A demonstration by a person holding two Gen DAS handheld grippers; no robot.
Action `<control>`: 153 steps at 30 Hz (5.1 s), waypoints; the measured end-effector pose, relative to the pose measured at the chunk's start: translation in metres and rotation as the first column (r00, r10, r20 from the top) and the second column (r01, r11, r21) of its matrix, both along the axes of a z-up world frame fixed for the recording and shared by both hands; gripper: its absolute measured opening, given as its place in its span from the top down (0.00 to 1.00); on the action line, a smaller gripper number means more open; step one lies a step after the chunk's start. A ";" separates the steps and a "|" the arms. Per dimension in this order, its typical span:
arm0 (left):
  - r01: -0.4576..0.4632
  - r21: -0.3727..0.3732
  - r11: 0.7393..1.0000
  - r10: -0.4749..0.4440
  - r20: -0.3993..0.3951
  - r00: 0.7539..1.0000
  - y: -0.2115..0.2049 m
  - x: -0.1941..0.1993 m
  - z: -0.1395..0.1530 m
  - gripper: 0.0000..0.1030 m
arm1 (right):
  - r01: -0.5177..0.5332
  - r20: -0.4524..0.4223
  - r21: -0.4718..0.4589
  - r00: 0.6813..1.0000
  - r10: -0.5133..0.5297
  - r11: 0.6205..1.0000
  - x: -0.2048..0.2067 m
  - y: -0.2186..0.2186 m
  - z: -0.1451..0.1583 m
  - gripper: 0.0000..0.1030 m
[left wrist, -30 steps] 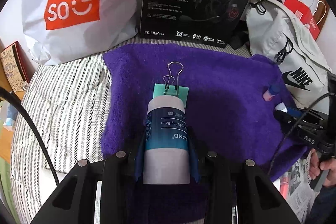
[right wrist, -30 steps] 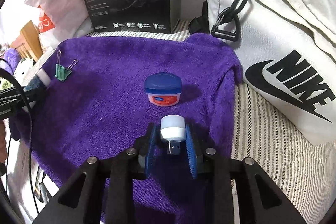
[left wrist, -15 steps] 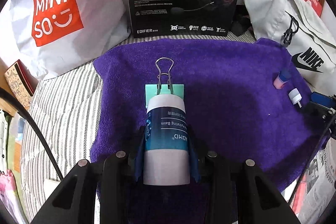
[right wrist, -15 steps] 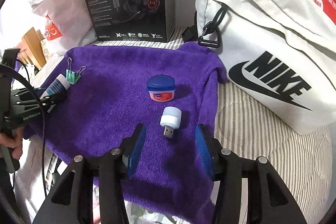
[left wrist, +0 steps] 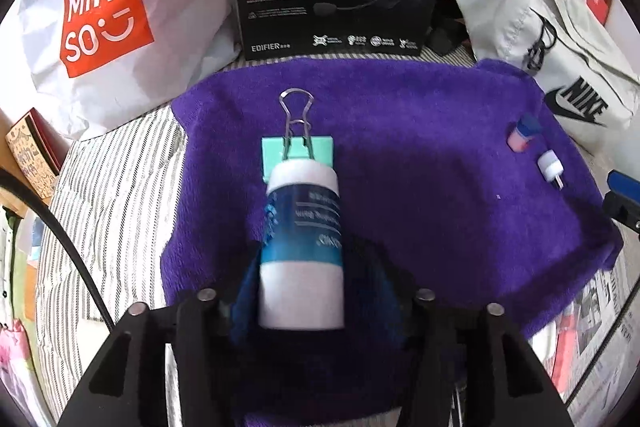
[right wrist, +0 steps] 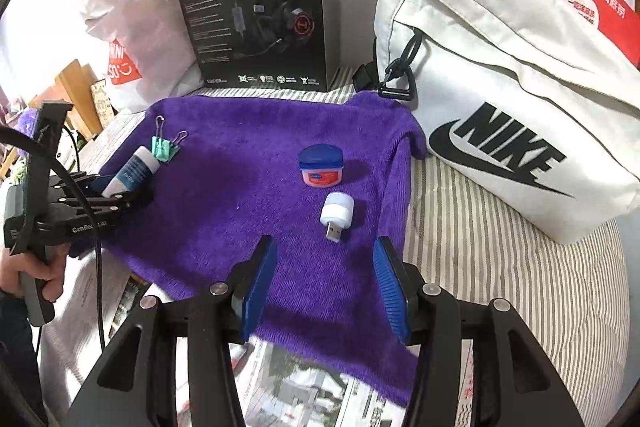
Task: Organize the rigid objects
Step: 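Lower the balm tube onto the towel beside the clip and open the left tool, then grasp the black-and-gold Grand Reserve box with the left tool, then grasp the pink-and-white tube with the right tool, then carry the Grand Reserve box onto the towel while the right tool carries the pink tube there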
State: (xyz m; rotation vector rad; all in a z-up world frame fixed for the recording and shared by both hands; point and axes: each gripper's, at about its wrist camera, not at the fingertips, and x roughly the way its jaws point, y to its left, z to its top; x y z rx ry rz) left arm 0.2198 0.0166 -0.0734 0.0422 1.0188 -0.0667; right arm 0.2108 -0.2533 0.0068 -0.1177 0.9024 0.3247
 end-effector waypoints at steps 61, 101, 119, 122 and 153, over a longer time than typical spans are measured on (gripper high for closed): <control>0.187 0.003 0.982 -0.187 0.033 0.982 -0.043 -0.128 -0.004 0.78 | 0.044 -0.098 0.070 0.994 -0.037 0.997 -0.104 0.000 -0.019 0.45; 0.091 -0.056 0.994 -0.088 0.055 0.995 -0.008 -0.153 0.000 0.78 | -0.106 -0.047 -0.145 0.994 0.100 0.984 -0.107 0.029 -0.055 0.85; 0.118 -0.105 0.988 -0.115 0.034 0.993 -0.003 -0.150 0.000 0.78 | -0.099 -0.082 -0.120 0.993 0.089 0.988 -0.100 0.027 -0.054 0.85; 0.117 -0.112 0.987 -0.117 0.011 0.993 -0.003 -0.150 0.001 0.78 | -0.083 -0.099 -0.113 0.992 0.072 0.990 -0.098 0.026 -0.052 0.85; 0.116 -0.100 0.988 -0.118 -0.008 0.993 -0.007 -0.158 0.010 0.78 | -0.049 -0.086 -0.071 0.995 0.043 0.996 -0.106 0.003 -0.033 0.85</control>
